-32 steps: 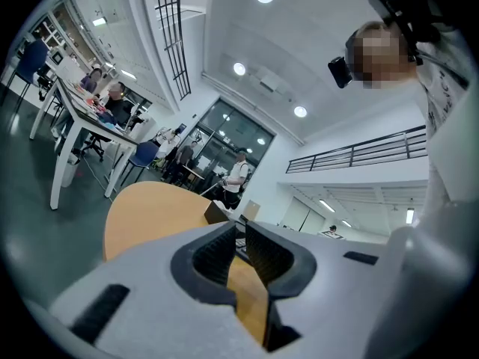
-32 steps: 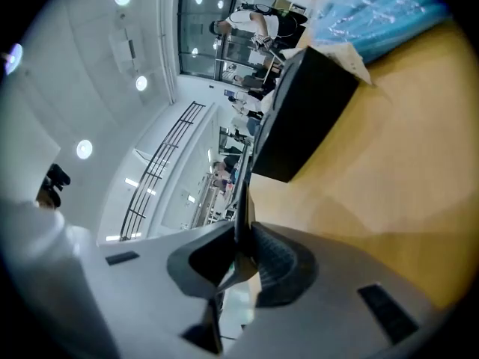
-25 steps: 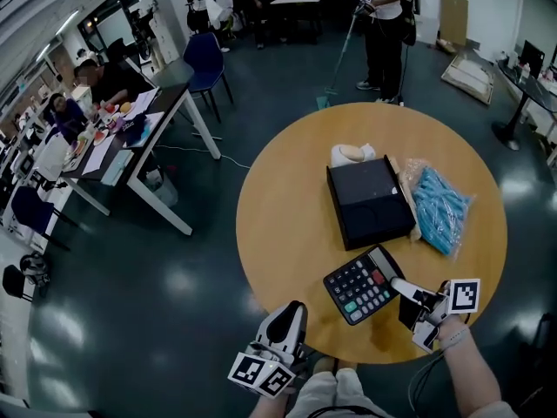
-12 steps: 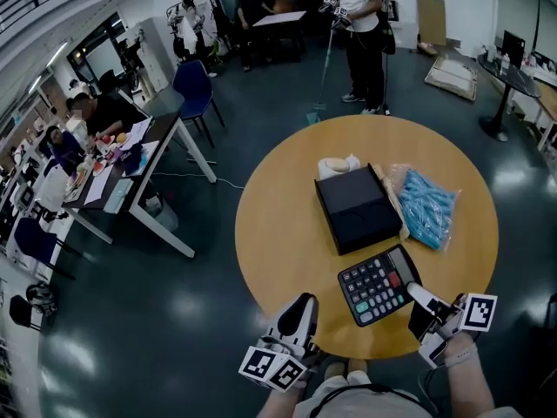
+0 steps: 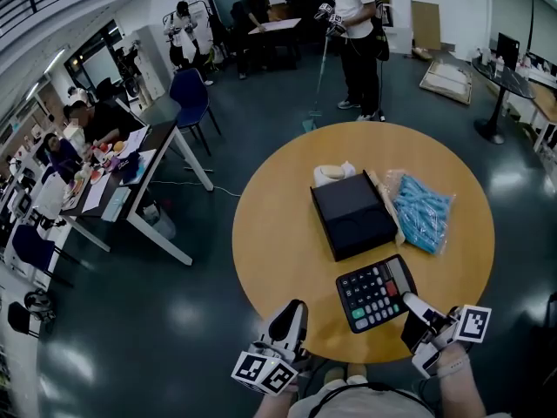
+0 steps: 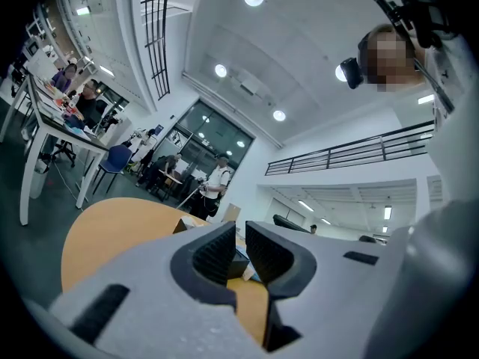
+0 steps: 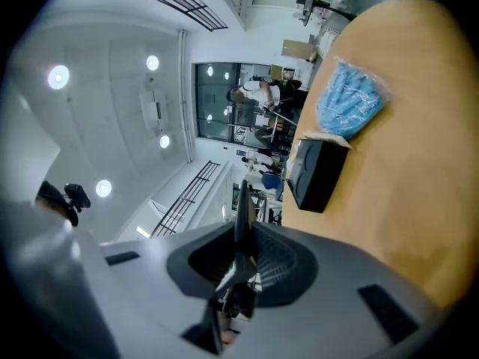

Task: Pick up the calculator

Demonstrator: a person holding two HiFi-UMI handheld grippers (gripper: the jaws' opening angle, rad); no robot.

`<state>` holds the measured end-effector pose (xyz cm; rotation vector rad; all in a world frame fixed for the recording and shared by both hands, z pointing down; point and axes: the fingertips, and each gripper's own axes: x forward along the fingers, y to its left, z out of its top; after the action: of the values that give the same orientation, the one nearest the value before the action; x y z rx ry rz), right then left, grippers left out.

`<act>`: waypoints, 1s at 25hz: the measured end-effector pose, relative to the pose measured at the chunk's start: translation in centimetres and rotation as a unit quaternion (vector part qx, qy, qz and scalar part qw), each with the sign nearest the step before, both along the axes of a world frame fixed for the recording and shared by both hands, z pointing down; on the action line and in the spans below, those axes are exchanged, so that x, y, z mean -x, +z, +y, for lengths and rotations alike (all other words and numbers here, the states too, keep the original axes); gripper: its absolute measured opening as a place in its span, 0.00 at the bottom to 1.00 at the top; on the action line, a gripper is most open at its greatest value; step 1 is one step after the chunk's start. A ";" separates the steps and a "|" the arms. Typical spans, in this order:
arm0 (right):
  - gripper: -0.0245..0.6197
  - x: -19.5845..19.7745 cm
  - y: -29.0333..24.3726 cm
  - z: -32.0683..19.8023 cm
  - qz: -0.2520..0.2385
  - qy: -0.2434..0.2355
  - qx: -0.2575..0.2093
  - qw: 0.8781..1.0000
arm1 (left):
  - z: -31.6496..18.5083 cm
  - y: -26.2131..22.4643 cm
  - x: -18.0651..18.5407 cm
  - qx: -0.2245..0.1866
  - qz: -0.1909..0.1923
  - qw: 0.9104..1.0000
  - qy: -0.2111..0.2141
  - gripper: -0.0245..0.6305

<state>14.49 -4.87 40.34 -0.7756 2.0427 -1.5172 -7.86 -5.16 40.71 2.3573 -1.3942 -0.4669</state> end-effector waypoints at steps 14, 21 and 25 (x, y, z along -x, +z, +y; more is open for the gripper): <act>0.13 -0.3 2.2 1.2 0.031 0.031 0.028 0.999 | -0.6 0.4 -1.8 0.005 0.004 0.999 0.036 0.11; 0.13 -0.5 2.0 0.9 0.023 0.046 0.025 0.998 | -1.0 0.3 -1.3 0.008 0.005 0.999 0.032 0.11; 0.13 -0.5 1.9 0.9 0.016 0.048 0.030 0.998 | -1.1 0.3 -1.4 0.010 0.008 0.999 0.033 0.11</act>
<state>15.01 -3.93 42.22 -0.9134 1.9621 -1.5268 -6.50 -6.23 41.02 2.3705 -1.3036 -0.4504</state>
